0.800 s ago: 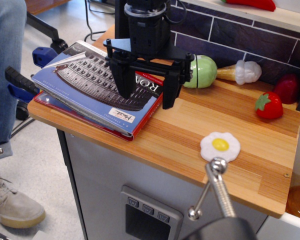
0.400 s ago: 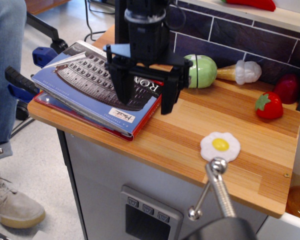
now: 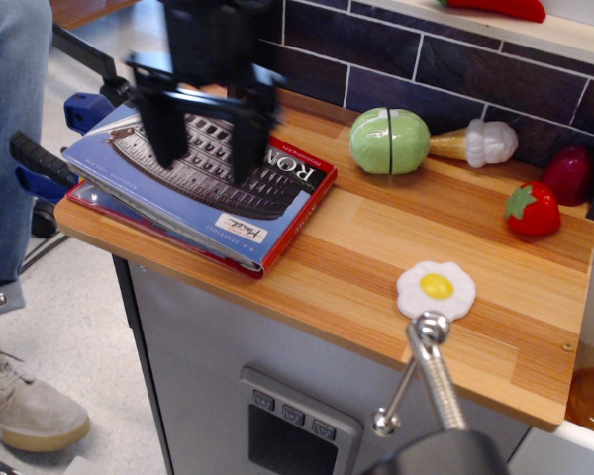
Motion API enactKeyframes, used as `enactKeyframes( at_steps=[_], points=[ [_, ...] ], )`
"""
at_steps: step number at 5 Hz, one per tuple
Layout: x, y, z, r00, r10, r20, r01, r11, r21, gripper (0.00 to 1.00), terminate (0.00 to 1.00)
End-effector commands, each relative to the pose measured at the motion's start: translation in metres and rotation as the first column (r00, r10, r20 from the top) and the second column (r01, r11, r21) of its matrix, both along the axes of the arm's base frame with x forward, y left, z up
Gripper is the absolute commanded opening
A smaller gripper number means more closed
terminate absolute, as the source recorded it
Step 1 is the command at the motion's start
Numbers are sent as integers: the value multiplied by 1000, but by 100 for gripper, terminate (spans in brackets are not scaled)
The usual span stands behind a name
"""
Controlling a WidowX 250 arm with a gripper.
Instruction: Open book
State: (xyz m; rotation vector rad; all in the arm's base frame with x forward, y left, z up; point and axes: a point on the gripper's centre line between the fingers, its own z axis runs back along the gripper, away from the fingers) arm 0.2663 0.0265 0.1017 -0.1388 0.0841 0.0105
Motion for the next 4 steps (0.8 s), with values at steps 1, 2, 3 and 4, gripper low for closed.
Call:
enactKeyframes(
  at_steps=[1,2,3,4],
  points=[
    [15,73,3,998,-45,41,44,999,33,100,0],
    [15,101,-8,998,-43,37,42,999,29,100,0],
    [24,115,-17,999,-15,36,14,999,40,100,0],
    [31,123,-25,998,-7,58,4,999,51,100,0]
  ],
)
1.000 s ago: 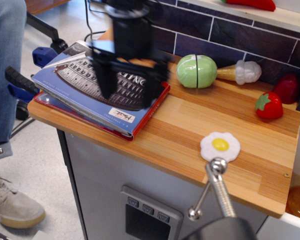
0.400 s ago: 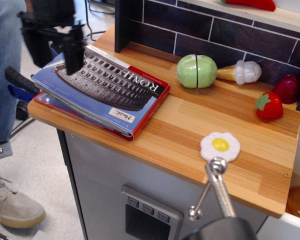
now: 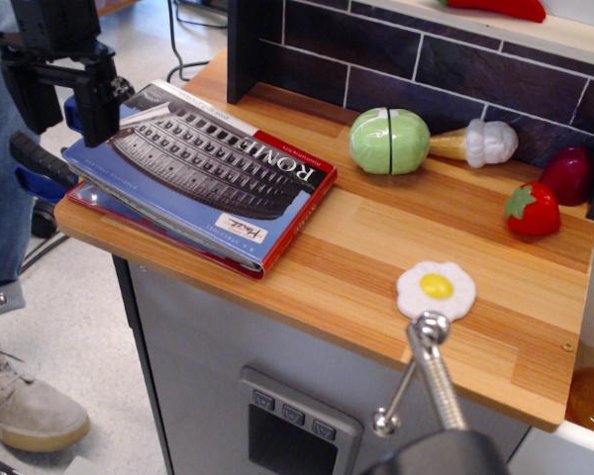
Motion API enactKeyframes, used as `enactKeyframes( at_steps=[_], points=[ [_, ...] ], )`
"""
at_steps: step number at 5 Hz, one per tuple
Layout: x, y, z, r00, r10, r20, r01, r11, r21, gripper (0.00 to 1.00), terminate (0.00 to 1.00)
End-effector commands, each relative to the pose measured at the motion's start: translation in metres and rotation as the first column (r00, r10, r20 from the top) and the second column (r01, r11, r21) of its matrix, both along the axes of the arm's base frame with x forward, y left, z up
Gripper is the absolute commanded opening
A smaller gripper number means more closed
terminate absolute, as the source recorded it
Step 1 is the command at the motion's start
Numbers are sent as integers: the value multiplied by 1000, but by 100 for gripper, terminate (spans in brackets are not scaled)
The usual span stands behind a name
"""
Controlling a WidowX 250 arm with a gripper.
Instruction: Open book
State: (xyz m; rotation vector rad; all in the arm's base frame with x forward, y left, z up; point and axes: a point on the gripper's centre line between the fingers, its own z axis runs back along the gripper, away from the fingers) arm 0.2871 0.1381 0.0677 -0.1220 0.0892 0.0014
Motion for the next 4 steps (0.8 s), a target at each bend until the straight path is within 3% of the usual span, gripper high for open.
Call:
enactKeyframes(
  at_steps=[1,2,4],
  points=[
    [15,8,1,996,12,83,-13,1000,10,100,0],
    [18,5,-7,996,20,90,-22,1000,16,100,0],
    [18,-14,-10,995,17,99,-14,999,-36,100,0]
  ],
)
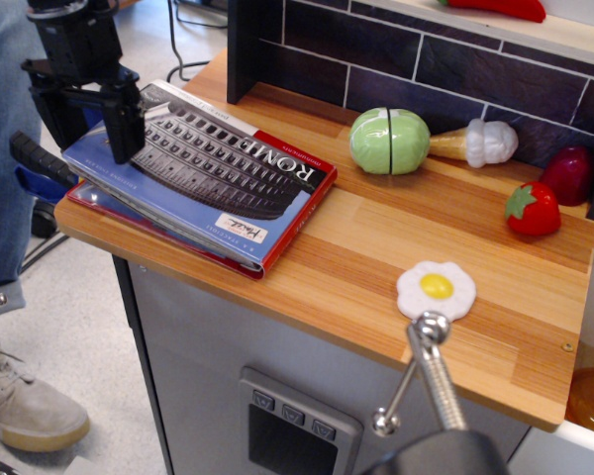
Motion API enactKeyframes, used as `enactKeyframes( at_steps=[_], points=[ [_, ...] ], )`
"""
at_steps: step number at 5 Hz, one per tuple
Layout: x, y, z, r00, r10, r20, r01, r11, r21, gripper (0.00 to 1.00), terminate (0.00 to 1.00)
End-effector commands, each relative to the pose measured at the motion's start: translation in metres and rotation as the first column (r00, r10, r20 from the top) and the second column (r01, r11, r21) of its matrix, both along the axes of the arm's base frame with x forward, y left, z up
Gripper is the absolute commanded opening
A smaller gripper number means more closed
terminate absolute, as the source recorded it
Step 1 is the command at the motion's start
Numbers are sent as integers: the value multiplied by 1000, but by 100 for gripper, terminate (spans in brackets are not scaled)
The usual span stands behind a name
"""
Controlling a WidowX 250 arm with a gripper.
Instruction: Open book
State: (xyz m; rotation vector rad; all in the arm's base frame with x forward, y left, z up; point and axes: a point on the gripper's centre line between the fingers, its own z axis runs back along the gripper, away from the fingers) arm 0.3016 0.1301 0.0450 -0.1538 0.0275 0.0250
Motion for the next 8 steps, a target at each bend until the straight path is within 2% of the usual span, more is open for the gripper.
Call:
enactKeyframes(
  at_steps=[1,4,5,7,8],
  points=[
    [3,-16,17,998,-24,49,26,999,-25,100,0],
    [28,-66,73,992,-18,123,34,990,-135,100,0],
    [29,-98,90,992,-25,125,48,981,-190,100,0],
    [2,-169,131,989,-64,135,104,946,-307,100,0],
    [5,-202,147,990,-54,132,98,930,-353,100,0]
  ],
)
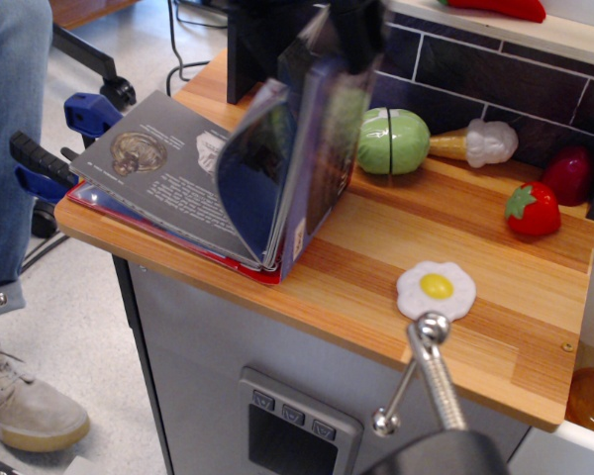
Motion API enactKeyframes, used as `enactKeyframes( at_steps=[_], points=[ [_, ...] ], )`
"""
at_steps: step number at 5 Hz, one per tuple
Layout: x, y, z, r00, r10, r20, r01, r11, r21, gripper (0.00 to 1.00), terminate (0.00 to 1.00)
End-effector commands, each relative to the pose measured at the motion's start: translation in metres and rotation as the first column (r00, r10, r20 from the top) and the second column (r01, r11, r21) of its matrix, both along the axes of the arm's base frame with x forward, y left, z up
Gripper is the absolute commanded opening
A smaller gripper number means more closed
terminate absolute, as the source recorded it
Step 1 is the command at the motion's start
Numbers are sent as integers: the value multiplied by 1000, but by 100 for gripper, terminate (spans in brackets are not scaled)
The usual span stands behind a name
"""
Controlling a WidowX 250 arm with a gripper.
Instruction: Open book
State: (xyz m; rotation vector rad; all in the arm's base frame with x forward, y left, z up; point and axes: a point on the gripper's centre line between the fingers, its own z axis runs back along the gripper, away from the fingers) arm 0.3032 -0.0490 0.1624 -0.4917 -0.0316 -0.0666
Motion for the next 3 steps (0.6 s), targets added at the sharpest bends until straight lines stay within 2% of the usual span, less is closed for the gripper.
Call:
enactKeyframes(
  at_steps=[1,2,3],
  points=[
    [12,-51,38,999,32,29,-31,998,-53,100,0],
    [20,-76,38,999,38,20,-36,997,-65,100,0],
    [24,-87,40,998,55,6,-54,995,-82,100,100]
  ],
)
